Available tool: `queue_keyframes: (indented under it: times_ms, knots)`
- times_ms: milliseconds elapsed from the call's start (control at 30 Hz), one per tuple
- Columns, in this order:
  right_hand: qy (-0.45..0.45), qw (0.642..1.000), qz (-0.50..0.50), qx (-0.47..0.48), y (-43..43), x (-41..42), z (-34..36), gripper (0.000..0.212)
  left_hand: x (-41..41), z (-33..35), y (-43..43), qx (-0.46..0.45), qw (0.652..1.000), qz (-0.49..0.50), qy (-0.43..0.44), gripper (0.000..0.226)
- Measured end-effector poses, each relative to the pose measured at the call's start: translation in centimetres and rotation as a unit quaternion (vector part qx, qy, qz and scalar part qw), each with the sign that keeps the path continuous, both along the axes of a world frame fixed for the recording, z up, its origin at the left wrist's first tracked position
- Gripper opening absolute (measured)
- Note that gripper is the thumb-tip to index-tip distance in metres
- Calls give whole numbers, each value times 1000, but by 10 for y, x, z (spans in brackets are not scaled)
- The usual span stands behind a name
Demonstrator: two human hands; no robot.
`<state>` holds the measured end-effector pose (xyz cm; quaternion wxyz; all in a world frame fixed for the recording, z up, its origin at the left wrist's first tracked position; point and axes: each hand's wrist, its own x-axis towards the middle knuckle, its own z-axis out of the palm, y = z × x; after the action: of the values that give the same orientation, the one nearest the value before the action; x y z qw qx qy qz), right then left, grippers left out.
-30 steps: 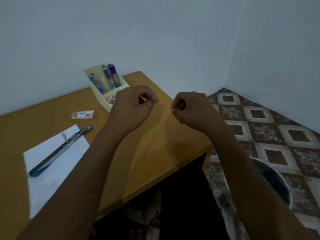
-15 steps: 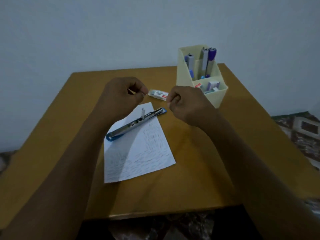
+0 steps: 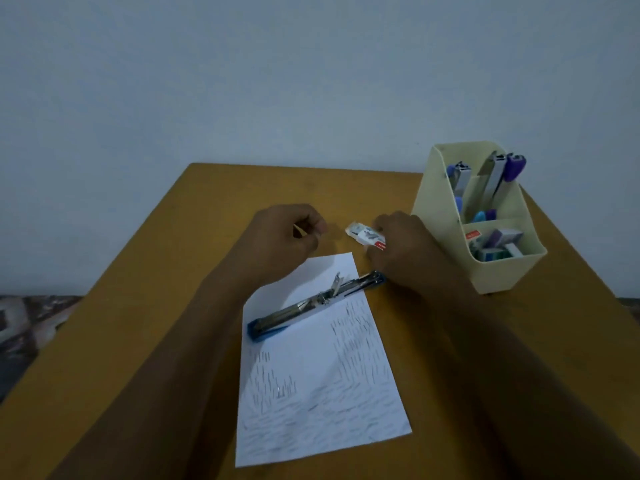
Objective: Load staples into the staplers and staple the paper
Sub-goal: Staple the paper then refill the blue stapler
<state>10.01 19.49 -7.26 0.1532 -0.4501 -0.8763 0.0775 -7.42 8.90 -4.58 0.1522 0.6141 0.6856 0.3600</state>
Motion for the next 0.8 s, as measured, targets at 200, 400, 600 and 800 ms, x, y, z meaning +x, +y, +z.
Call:
queue_keyframes:
  times_ms: [200,400,600,800]
  knots:
    - [133,989,68,14,-4,3,-10,26,1,-10,0,20,1000,-2,16,15]
    - [145,981,127,21,-11,5,-9,34,6,-23,1,86,994,-24,60,21]
    - [127,982,142,12,-20,3,-3,37,7,-34,4,93,989,-5,117,19]
    - [107,983,151,5,-19,1,-7,38,8,-35,2,73,987,-1,141,17]
